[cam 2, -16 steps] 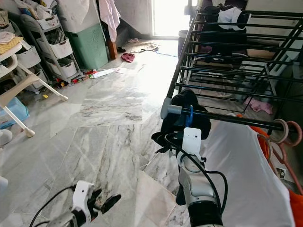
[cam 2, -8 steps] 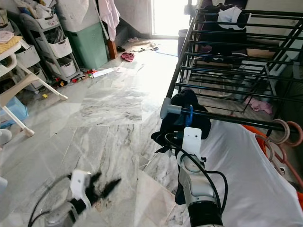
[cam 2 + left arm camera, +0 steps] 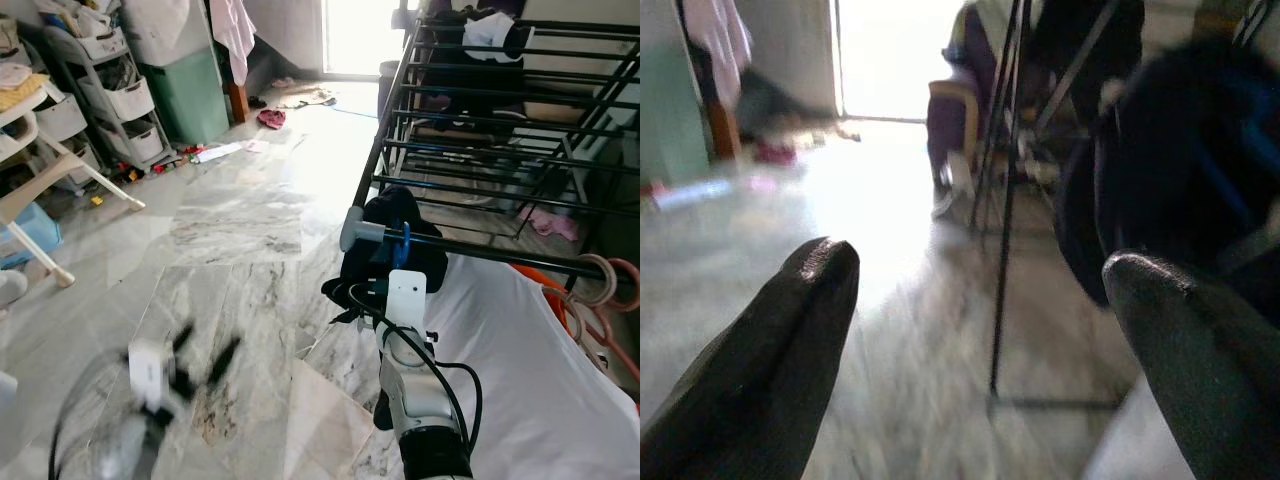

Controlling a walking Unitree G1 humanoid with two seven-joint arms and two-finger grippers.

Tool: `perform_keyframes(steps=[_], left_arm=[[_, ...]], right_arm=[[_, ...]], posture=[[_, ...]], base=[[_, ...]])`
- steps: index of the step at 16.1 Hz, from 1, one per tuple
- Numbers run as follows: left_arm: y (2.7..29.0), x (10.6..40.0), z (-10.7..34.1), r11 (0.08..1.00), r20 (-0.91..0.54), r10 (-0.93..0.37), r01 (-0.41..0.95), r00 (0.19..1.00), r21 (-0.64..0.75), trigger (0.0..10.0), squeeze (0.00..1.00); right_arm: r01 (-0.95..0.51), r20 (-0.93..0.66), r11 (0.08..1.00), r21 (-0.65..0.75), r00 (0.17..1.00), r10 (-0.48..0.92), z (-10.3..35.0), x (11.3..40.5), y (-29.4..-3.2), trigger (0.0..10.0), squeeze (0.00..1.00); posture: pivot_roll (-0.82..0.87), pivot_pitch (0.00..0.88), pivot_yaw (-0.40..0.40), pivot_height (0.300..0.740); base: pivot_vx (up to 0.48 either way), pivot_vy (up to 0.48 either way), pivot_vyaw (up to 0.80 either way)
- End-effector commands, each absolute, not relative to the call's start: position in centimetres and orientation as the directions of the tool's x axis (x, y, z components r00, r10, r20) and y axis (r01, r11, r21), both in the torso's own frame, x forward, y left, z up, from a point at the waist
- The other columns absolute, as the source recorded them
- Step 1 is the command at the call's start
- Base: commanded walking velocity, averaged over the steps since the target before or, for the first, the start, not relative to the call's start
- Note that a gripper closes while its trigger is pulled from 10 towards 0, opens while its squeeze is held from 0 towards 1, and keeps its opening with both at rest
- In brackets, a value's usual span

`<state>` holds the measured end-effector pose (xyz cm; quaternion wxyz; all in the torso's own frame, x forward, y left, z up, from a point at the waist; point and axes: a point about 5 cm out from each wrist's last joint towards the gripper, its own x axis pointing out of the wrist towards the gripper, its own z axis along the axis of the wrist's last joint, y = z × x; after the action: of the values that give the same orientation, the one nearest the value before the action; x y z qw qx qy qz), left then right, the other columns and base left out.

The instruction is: Hang hanger

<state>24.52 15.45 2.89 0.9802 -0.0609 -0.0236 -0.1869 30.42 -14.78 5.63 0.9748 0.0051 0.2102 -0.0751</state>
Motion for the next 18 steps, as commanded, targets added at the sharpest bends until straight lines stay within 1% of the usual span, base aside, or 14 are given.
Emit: perform_keyframes(steps=[1, 2, 3, 5, 6, 8, 10, 13, 16, 17, 18], left_arm=[[15.7, 26.3, 4.5, 0.928, 0.077, -0.355, 0.362, 0.932, -0.093, 10.0, 0.00], [15.4, 27.6, 5.7, 0.925, 0.088, -0.361, 0.368, 0.928, -0.089, 10.0, 0.00], [14.9, 28.4, 7.4, 0.923, 0.100, -0.368, 0.376, 0.924, -0.084, 10.0, 0.00], [14.3, 27.6, 8.1, 0.916, 0.091, -0.384, 0.392, 0.919, -0.084, 10.0, 0.00], [13.8, 26.0, 8.0, 0.916, 0.052, -0.389, 0.392, 0.920, -0.079, 10.0, 0.00], [13.7, 25.0, 7.8, 0.918, 0.017, -0.388, 0.388, 0.921, -0.083, 10.0, 0.00], [14.3, 23.5, 6.6, 0.930, -0.072, -0.365, 0.360, 0.928, -0.077, 10.0, 0.00], [14.4, 23.1, 6.8, 0.937, -0.110, -0.347, 0.338, 0.931, -0.088, 10.0, 0.00], [14.5, 23.2, 6.6, 0.938, -0.125, -0.345, 0.335, 0.930, -0.090, 10.0, 0.00], [14.6, 23.3, 6.3, 0.938, -0.134, -0.344, 0.334, 0.929, -0.091, 10.0, 0.00], [14.6, 23.4, 6.1, 0.938, -0.141, -0.344, 0.334, 0.928, -0.092, 10.0, 0.00]], right_arm=[[0.145, -0.461, 0.989, -0.033, 0.876, -0.144, 4.4, 29.8, -14.9, 10.0, 0.00], [0.143, -0.459, 0.989, -0.035, 0.877, -0.143, 4.4, 29.9, -14.9, 10.0, 0.00], [0.144, -0.458, 0.989, -0.037, 0.877, -0.145, 4.4, 29.9, -14.9, 10.0, 0.00], [0.145, -0.457, 0.989, -0.041, 0.877, -0.148, 4.4, 29.9, -15.0, 10.0, 0.00], [0.145, -0.456, 0.989, -0.041, 0.878, -0.147, 4.3, 30.0, -14.9, 10.0, 0.00], [0.145, -0.456, 0.988, -0.042, 0.878, -0.148, 4.3, 30.0, -14.9, 10.0, 0.00], [0.151, -0.460, 0.988, -0.036, 0.875, -0.151, 4.2, 29.9, -14.9, 10.0, 0.00], [0.152, -0.461, 0.988, -0.035, 0.874, -0.151, 4.1, 29.9, -14.9, 10.0, 0.00], [0.155, -0.462, 0.987, -0.039, 0.873, -0.155, 4.1, 29.9, -14.9, 10.0, 0.00], [0.157, -0.462, 0.987, -0.032, 0.873, -0.154, 4.1, 30.0, -15.0, 10.0, 0.82], [0.161, -0.462, 0.986, -0.034, 0.873, -0.159, 4.1, 30.0, -15.0, 10.0, 1.00]], posture=[[-0.14, 0.000, 0.065, 0.740], [-0.14, 0.000, 0.066, 0.740], [-0.14, 0.000, 0.067, 0.740], [-0.14, 0.000, 0.067, 0.740], [-0.14, 0.000, 0.068, 0.740], [-0.14, 0.000, 0.070, 0.740], [-0.13, 0.000, 0.071, 0.740], [-0.13, 0.000, 0.070, 0.740], [-0.13, 0.000, 0.068, 0.740], [-0.14, 0.000, 0.070, 0.740], [-0.14, 0.000, 0.070, 0.740]], base=[[0.000, 0.000, 0.00], [0.000, 0.000, 0.00], [0.000, 0.000, 0.00], [0.000, 0.000, 0.00], [0.000, 0.000, 0.00], [0.000, 0.000, 0.00], [0.000, 0.000, 0.00], [0.000, 0.000, 0.00], [0.000, 0.000, 0.00], [0.000, 0.000, 0.00], [0.000, 0.000, 0.00]])
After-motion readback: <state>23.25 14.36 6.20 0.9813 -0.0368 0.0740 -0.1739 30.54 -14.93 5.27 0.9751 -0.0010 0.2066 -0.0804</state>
